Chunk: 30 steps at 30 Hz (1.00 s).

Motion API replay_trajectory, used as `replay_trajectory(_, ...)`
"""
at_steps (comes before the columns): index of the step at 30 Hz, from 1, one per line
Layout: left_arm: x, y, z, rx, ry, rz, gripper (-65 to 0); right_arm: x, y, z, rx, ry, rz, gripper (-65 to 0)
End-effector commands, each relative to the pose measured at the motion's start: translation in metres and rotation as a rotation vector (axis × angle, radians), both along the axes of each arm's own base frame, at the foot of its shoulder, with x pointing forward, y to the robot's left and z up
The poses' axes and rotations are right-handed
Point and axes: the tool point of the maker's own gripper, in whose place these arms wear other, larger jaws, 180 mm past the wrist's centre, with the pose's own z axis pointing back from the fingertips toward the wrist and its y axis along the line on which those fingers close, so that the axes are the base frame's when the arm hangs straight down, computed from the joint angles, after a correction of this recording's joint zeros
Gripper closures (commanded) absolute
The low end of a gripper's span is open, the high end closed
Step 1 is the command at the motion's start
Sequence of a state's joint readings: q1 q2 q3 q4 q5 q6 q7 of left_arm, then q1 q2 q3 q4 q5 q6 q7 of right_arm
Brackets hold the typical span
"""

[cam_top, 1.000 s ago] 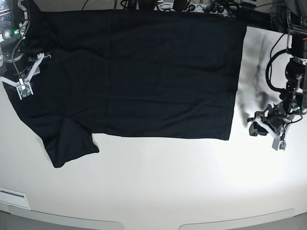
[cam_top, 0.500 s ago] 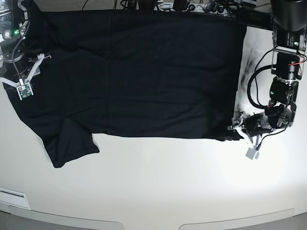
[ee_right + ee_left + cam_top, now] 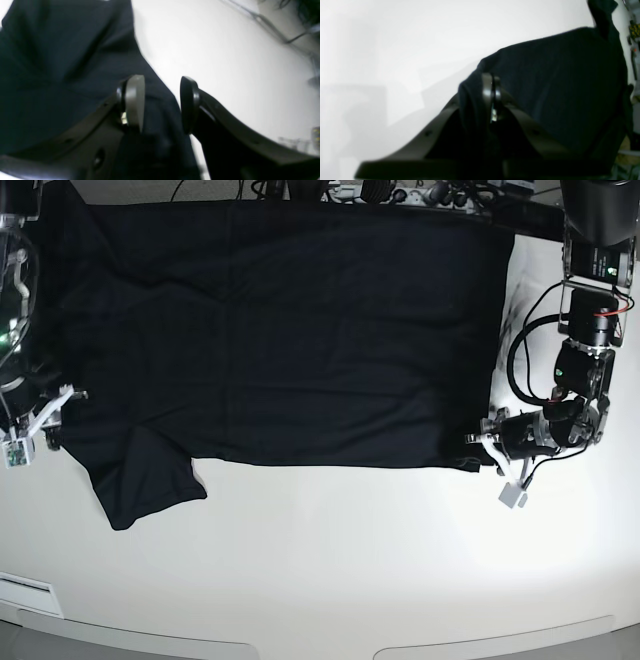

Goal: Fold the T-shirt properly
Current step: 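Move both grippers to the hem corners of the shirt and grasp them, then lift the hem with both grippers and fold it toward the collar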

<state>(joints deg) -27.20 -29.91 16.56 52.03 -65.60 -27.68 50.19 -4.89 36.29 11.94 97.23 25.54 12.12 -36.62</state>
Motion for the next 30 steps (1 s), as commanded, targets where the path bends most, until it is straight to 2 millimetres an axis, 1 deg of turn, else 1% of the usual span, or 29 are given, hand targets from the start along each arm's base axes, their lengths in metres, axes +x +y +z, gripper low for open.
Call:
replay_trajectory(1, -0.007, 0.016, -0.010, 0.093, 0.049, -0.011, 0.0, 0.019, -0.016, 0.018, 0.018, -0.050, -0.021, -26.2)
replay_trajectory(4, -0.007, 0.015, -0.010, 0.092, 0.048, -0.012, 0.0, 0.049, -0.037, 0.001, 0.236, 0.019, -0.069, -26.2)
replay_trajectory(7, -0.007, 0.015, -0.010, 0.092, 0.049, -0.012, 0.0, 0.071, -0.050, -0.014, 0.458, 0.082, -0.115, -26.2)
replay_trajectory(9, -0.007, 0.015, -0.010, 0.092, 0.049, -0.012, 0.0, 0.081, -0.055, -0.025, 0.606, 0.096, -0.159, -26.2)
replay_trajectory(11, -0.007, 0.015, -0.010, 0.091, 0.049, -0.012, 0.0, 0.085, -0.054, -0.040, 0.714, 0.127, -0.193, -26.2)
replay_trajectory(15, -0.007, 0.014, -0.010, 0.088, 0.048, -0.011, 0.0, 0.083, -0.029, -0.069, 0.869, 0.187, -0.195, -26.2)
replay_trajectory(18, -0.007, 0.014, -0.009, 0.086, 0.048, -0.011, 0.0, 0.081, -0.002, -0.082, 0.913, 0.234, -0.155, -26.2)
replay_trajectory(20, -0.007, 0.014, -0.009, 0.084, 0.047, -0.010, 0.0, 0.084, 0.015, -0.084, 0.924, 0.243, -0.100, -26.2)
replay_trajectory(21, -0.007, 0.014, -0.010, 0.086, 0.048, -0.011, 0.0, 0.085, 0.019, -0.083, 0.928, 0.242, -0.085, -26.1)
replay_trajectory(23, -0.008, 0.016, -0.011, 0.098, 0.052, -0.015, 0.0, 0.088, 0.023, -0.081, 0.929, 0.227, -0.066, -25.8)
replay_trajectory(24, -0.008, 0.016, -0.011, 0.101, 0.052, -0.016, 0.0, 0.089, 0.024, -0.078, 0.930, 0.218, -0.052, -23.5)
replay_trajectory(25, -0.007, 0.016, -0.011, 0.104, 0.050, -0.015, 0.0, 0.090, 0.025, -0.073, 0.924, 0.207, -0.031, -18.9)
replay_trajectory(27, -0.006, 0.016, -0.010, 0.101, 0.040, -0.010, 0.0, 0.093, 0.027, -0.066, 0.903, 0.203, 0.004, -5.3)
replay_trajectory(28, -0.003, 0.016, -0.009, 0.097, 0.029, -0.004, 0.0, 0.094, 0.027, -0.062, 0.893, 0.201, 0.016, 0.0)
replay_trajectory(30, 0.001, 0.016, -0.006, 0.092, 0.008, 0.002, 0.0, 0.097, 0.028, -0.054, 0.864, 0.194, 0.043, 0.0)
